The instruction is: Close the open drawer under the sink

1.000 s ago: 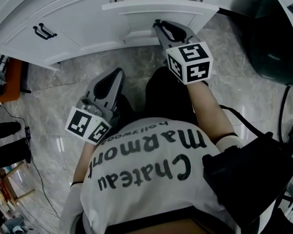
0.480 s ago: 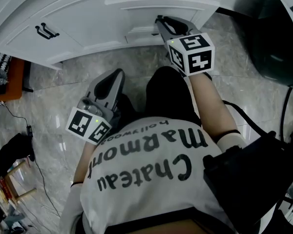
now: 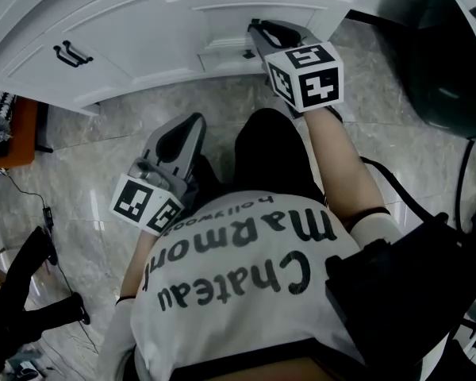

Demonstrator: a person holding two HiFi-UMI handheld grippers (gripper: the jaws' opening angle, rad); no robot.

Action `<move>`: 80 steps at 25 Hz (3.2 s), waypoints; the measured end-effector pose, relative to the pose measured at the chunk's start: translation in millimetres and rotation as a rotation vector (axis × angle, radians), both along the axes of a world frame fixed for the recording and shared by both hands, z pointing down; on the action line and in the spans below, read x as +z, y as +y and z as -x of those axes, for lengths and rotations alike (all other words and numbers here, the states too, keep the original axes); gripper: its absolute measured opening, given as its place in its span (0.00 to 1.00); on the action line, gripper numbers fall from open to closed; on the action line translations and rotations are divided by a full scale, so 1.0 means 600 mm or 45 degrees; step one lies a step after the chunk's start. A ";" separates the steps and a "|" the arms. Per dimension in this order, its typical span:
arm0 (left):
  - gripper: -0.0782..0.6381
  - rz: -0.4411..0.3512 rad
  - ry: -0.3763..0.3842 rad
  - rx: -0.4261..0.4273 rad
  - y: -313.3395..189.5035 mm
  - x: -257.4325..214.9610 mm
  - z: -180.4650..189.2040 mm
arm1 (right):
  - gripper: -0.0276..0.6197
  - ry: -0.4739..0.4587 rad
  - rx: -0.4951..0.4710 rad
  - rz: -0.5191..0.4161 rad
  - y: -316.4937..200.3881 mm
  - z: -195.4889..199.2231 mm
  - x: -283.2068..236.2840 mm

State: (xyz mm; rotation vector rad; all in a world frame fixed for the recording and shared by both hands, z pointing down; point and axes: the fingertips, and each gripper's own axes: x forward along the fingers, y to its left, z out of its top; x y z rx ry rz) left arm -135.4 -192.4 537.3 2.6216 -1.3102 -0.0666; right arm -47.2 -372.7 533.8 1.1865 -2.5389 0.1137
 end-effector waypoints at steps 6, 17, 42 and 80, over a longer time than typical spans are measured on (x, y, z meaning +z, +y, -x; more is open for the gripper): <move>0.12 0.012 0.006 -0.025 -0.008 0.011 0.008 | 0.17 -0.010 -0.035 0.033 -0.012 0.005 0.007; 0.12 0.041 -0.005 -0.067 0.002 0.019 0.017 | 0.17 -0.073 0.017 0.003 -0.031 0.005 -0.003; 0.12 0.009 -0.014 -0.098 0.010 0.009 0.032 | 0.18 -0.142 0.070 0.050 -0.082 0.005 -0.011; 0.12 0.124 0.073 -0.136 0.037 0.094 0.068 | 0.24 -0.222 0.125 -0.111 -0.103 0.024 -0.004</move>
